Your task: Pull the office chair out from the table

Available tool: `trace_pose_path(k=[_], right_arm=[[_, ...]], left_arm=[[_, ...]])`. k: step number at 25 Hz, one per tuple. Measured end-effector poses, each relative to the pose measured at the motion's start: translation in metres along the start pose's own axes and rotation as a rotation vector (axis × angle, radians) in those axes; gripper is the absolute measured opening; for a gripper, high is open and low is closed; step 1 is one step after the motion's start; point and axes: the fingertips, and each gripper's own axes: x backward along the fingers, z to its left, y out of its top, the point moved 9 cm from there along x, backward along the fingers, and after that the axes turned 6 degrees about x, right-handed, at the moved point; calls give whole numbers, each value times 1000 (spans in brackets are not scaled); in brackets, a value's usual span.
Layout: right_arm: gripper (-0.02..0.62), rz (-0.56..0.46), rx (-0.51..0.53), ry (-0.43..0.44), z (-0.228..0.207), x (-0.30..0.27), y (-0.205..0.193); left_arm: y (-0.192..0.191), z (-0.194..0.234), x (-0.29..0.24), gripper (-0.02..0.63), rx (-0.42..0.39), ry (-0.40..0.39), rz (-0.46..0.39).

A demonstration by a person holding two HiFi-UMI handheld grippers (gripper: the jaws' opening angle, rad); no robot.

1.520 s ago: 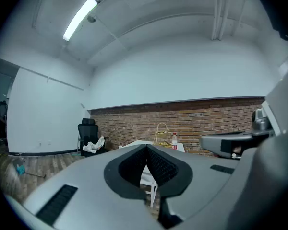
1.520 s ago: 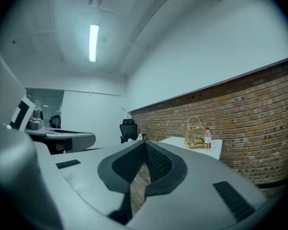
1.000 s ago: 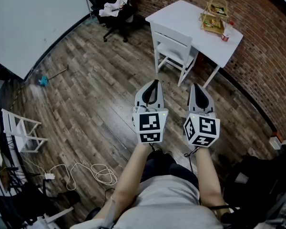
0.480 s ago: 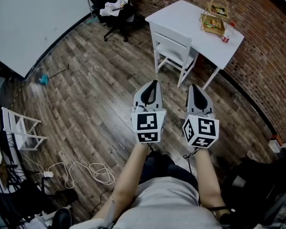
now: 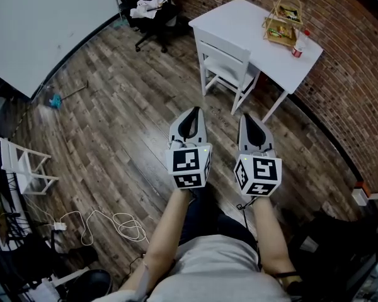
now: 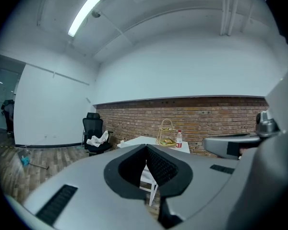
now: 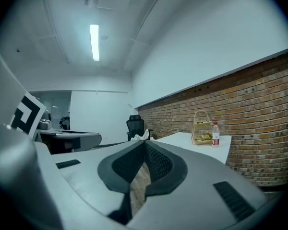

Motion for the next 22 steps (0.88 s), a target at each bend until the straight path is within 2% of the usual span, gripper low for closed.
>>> trace_pose_path(k=[7,22], right_arm=[[14,1,-4,-8,0,-49,2],[14,21,-2,-73,7,-210,27]], left_arm=[[5,25,-36,9,-8,3,1],[40,122,-175,9,-21,-88,23]])
